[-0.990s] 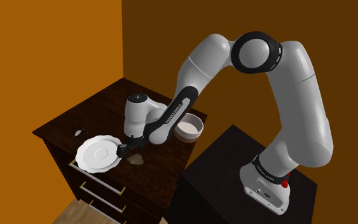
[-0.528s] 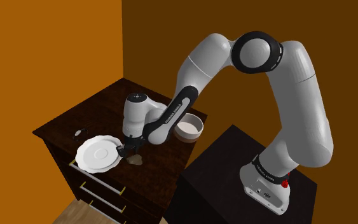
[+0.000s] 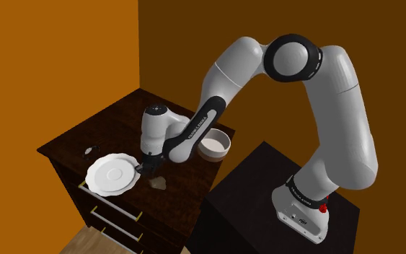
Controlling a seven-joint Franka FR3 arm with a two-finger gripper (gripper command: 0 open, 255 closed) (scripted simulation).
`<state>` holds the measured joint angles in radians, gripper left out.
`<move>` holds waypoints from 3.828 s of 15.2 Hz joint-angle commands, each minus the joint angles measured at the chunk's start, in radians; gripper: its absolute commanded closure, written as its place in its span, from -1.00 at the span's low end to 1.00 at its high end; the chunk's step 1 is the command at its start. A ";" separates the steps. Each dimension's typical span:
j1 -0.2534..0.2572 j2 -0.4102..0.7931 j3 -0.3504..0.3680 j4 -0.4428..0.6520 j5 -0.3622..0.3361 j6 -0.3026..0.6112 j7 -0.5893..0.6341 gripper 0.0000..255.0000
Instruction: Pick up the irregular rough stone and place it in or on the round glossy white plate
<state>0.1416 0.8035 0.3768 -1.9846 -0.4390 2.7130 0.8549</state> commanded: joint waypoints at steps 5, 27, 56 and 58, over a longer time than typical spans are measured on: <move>-0.023 -0.051 0.022 -0.065 0.002 0.016 -0.012 -1.00; -0.017 -0.074 0.000 -0.234 -0.065 0.194 -0.027 1.00; -0.122 -0.188 0.173 -0.134 0.054 -0.049 -0.105 1.00; -0.092 -0.136 0.163 -0.032 0.054 -0.100 -0.108 1.00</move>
<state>0.0310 0.6367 0.5468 -2.0756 -0.3839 2.6415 0.7472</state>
